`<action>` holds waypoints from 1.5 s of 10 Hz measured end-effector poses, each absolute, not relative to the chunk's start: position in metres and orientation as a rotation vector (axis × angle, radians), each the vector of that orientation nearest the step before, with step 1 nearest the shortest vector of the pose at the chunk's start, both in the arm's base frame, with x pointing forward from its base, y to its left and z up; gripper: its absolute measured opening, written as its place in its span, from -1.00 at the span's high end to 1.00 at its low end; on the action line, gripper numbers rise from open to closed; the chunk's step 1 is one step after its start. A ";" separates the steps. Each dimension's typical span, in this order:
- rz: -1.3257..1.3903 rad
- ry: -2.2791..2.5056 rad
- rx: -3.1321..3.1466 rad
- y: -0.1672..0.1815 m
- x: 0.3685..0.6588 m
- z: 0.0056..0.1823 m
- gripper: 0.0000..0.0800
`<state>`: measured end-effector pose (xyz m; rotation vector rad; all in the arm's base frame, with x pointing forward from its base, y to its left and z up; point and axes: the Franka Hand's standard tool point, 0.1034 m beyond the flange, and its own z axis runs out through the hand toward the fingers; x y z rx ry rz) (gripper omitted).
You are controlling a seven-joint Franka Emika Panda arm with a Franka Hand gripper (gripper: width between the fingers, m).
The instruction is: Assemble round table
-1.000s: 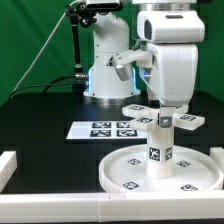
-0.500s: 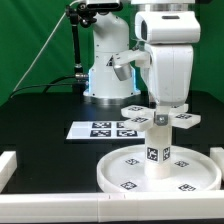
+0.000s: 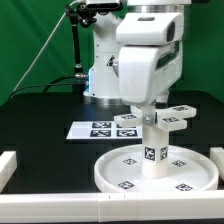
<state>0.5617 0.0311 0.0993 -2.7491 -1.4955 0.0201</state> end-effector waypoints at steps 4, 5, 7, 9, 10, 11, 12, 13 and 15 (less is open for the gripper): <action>0.019 -1.063 -2.938 0.031 0.562 0.099 -0.11; 0.011 -0.868 -2.986 0.032 0.562 0.099 -0.11; -0.024 -0.617 -3.046 0.033 0.563 0.099 -0.11; -0.021 -0.432 -3.077 0.034 0.563 0.099 -0.11; -0.020 -0.327 -3.088 0.034 0.563 0.099 -0.11; -0.018 -0.221 -3.096 0.034 0.563 0.099 -0.11; -0.021 -0.084 -3.093 0.034 0.563 0.099 -0.11; -0.026 0.057 -3.081 0.034 0.563 0.099 -0.11; -0.043 0.450 -3.025 0.037 0.563 0.099 -0.11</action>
Offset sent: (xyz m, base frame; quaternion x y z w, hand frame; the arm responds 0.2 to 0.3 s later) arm 0.0000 0.0000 0.0000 0.0000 0.0000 0.1938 0.9810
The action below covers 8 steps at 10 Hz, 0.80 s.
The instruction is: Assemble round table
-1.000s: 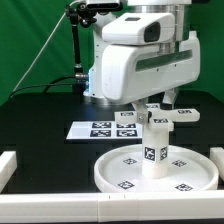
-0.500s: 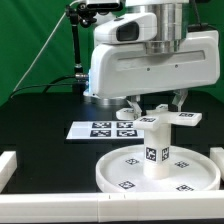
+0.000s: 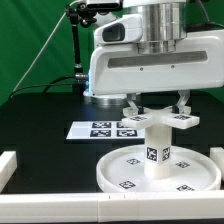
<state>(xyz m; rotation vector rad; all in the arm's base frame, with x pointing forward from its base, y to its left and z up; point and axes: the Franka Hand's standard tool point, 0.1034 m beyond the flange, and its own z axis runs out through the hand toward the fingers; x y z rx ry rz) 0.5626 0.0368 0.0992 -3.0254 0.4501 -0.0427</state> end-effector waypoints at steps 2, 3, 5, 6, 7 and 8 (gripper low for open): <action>-0.051 0.750 -2.949 0.039 0.562 0.099 -0.11; -0.047 0.804 -2.934 0.039 0.562 0.099 -0.11; -0.037 0.969 -2.879 0.039 0.562 0.099 -0.11; -0.028 1.086 -2.831 0.039 0.562 0.099 -0.11; -0.022 1.175 -2.793 0.039 0.562 0.099 -0.11; -0.021 1.372 -2.684 0.037 0.562 0.099 -0.11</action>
Offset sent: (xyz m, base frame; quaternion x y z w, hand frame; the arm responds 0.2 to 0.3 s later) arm 0.0000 0.0000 0.0000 0.0000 0.0000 0.1938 0.9810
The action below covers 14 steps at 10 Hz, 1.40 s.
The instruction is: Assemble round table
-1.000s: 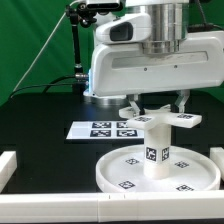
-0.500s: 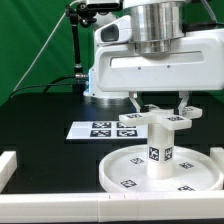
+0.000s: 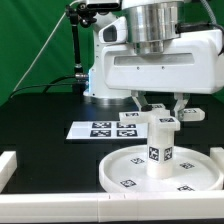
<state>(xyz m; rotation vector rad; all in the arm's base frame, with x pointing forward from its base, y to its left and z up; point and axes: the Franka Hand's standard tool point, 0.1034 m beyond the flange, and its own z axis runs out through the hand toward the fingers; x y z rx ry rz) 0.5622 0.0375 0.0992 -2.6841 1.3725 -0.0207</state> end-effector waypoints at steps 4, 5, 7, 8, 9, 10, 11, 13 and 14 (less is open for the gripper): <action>0.019 1.870 -2.315 0.038 0.561 0.100 -0.11; 0.027 1.931 -2.263 0.038 0.561 0.100 -0.11; 0.041 2.049 -2.151 0.038 0.561 0.099 -0.11; 0.046 2.070 -2.127 0.038 0.561 0.099 -0.11; 0.059 2.143 -2.046 0.038 0.561 0.099 -0.11; 0.069 2.220 -1.951 0.037 0.562 0.099 -0.11; 0.076 2.313 -1.819 0.037 0.562 0.099 -0.11; 0.090 2.419 -1.652 0.037 0.563 0.099 -0.11; 0.092 2.447 -1.606 0.037 0.563 0.099 -0.11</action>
Offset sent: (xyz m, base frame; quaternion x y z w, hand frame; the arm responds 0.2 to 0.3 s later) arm -0.0071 0.0006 -0.0028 0.0008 -0.0054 0.2812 0.9596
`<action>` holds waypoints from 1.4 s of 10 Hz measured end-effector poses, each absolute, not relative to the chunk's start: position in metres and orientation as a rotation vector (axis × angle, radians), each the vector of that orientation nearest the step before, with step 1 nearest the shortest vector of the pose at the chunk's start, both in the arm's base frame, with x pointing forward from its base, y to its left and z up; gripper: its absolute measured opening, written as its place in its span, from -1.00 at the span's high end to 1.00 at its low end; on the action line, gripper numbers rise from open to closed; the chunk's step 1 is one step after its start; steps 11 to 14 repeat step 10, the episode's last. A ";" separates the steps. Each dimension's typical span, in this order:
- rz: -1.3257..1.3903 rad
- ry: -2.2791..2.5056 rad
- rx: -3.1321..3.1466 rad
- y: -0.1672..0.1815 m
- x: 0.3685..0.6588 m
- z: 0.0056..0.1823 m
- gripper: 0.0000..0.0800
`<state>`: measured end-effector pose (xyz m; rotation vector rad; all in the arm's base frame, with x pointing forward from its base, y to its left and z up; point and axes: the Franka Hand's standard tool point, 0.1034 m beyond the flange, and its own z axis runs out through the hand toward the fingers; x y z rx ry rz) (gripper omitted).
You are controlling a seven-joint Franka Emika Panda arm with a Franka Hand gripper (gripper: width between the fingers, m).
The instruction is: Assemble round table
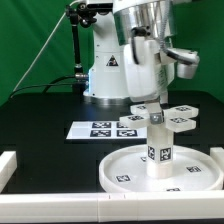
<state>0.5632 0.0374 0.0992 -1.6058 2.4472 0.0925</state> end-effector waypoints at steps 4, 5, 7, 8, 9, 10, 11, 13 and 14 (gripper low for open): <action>0.103 2.471 -1.557 0.039 0.563 0.099 -0.55; 0.102 2.463 -1.568 0.040 0.563 0.099 -0.60; 0.120 2.408 -1.620 0.042 0.565 0.119 -0.62; 0.130 2.390 -1.632 0.045 0.567 0.130 -0.62; 0.123 2.385 -1.642 0.044 0.567 0.127 -0.62; 0.125 2.384 -1.648 0.045 0.566 0.125 -0.62; 0.125 2.384 -1.648 0.045 0.566 0.125 -0.62; 0.125 2.384 -1.648 0.045 0.566 0.125 -0.62; 0.125 2.384 -1.648 0.045 0.566 0.125 -0.62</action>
Offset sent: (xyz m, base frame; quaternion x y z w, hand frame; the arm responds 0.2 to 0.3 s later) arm 0.0000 0.0000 0.0000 0.0000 0.0000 0.0000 1.0000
